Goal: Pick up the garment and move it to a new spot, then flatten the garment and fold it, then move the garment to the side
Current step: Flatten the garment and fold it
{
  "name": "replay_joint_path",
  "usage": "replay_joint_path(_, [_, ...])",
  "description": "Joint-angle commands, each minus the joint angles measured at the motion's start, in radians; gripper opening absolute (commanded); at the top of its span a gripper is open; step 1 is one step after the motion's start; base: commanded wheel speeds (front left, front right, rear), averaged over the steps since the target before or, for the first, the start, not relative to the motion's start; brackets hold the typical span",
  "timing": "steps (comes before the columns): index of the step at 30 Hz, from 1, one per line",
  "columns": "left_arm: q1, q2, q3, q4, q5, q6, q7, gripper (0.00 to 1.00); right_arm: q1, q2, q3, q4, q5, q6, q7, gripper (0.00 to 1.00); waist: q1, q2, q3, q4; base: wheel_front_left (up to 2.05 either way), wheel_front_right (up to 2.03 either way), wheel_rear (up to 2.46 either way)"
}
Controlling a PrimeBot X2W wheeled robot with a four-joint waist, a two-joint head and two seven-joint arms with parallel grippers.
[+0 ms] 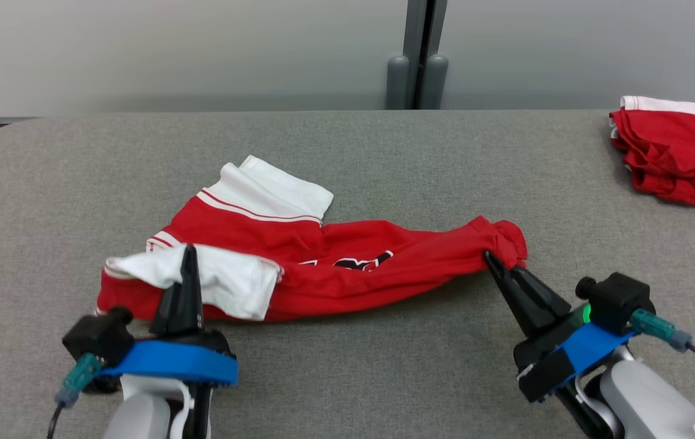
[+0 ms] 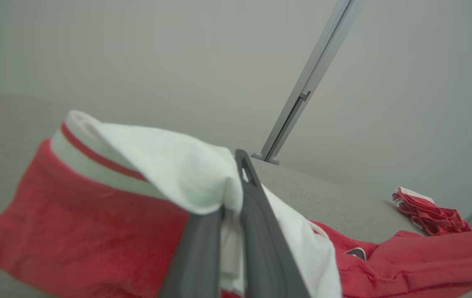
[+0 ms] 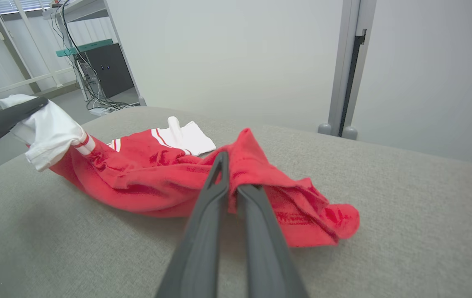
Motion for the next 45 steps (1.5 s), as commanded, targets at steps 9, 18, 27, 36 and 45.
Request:
replay_joint_path(9, [-0.462, 0.11, -0.085, 0.059, -0.078, -0.009, 0.065, 0.0, -0.33, -0.024, 0.016, 0.08, 0.062, 0.0, -0.003, 0.0, 0.0, -0.0001, 0.117, -0.033, 0.0, 0.0, 0.0])
replay_joint_path(18, [-1.043, 0.155, -0.076, 0.269, -0.151, -0.009, 0.14, 0.0, -0.861, 0.021, 0.033, 0.335, 0.26, 0.0, 0.069, 0.0, 0.0, -0.0001, 0.272, -0.083, 0.0, 0.0, 0.0])
replay_joint_path(27, [-1.433, 0.105, -0.161, 0.451, -0.189, -0.009, 0.077, 0.0, -1.2, 0.018, 0.073, 0.479, 0.309, 0.0, 0.029, 0.0, 0.0, -0.0001, 0.336, -0.092, 0.0, 0.0, 0.0])
replay_joint_path(36, [-1.326, 0.144, -0.3, 0.483, -0.3, -0.009, 0.022, 0.0, -1.1, -0.015, 0.219, 0.493, 0.356, 0.0, 0.001, 0.0, 0.0, -0.0001, 0.341, -0.074, 0.0, 0.0, 0.0])
replay_joint_path(45, [-0.873, 0.227, -0.322, 0.383, -0.391, -0.009, -0.002, 0.0, -0.753, -0.054, 0.251, 0.338, 0.329, 0.0, -0.003, 0.0, 0.0, -0.0001, 0.298, -0.069, 0.0, 0.0, 0.0])
